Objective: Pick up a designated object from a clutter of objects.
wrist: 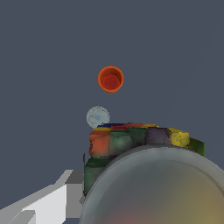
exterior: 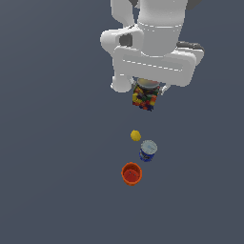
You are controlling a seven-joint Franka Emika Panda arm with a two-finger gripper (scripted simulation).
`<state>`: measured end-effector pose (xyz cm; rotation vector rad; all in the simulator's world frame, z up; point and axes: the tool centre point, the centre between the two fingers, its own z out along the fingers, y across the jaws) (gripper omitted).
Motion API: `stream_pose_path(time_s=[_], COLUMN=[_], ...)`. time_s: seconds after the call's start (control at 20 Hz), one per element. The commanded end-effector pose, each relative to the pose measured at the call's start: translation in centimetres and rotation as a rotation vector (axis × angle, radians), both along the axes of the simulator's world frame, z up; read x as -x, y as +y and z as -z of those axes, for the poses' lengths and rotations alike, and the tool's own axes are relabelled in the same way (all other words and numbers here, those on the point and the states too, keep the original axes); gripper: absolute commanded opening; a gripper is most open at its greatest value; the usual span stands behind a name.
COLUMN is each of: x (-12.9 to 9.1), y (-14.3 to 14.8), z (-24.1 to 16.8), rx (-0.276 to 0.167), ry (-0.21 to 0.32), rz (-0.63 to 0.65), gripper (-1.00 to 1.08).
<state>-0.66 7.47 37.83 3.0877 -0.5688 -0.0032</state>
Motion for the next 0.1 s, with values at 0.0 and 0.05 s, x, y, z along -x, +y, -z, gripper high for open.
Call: stream_pose_path(time_s=[0.0,0.05], x=[0.10,0.10], y=[0.30,0.30], z=[-0.53,-0.56], rx=[0.000,-0.001], ry=[-0.002,-0.002], rz=[0.001,0.001], gripper=[-1.00,-1.00])
